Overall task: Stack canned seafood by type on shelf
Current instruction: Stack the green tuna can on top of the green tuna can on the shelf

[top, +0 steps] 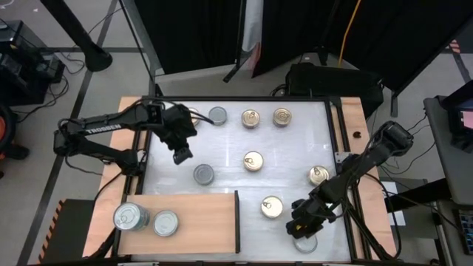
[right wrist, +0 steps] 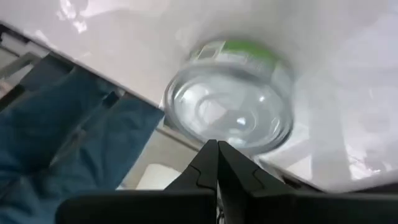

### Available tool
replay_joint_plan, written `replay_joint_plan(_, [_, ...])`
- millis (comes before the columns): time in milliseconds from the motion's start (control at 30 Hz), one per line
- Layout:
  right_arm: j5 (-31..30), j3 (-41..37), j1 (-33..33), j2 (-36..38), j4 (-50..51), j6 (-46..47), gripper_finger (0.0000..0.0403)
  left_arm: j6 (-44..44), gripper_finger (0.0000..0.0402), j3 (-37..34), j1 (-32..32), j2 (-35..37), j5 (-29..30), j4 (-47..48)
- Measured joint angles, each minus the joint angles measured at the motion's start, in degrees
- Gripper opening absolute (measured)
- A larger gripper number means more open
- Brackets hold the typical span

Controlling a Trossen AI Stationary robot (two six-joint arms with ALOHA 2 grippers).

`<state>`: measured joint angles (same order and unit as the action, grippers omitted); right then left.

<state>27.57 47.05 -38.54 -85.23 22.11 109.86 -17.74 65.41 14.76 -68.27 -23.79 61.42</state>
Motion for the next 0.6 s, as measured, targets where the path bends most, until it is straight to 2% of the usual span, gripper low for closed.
replay_joint_plan(267, [-3.66, -2.81, 1.08, 0.06, 0.99, -0.56, 0.0000, -1.52, 0.0012, 0.00, -0.28, 0.00, 0.33, -3.85])
replay_joint_plan(600, [-3.64, -3.99, 2.87, 0.64, -2.15, -1.05, 0.0000, -4.45, 0.0012, 0.00, -0.30, 0.00, 0.48, -5.21])
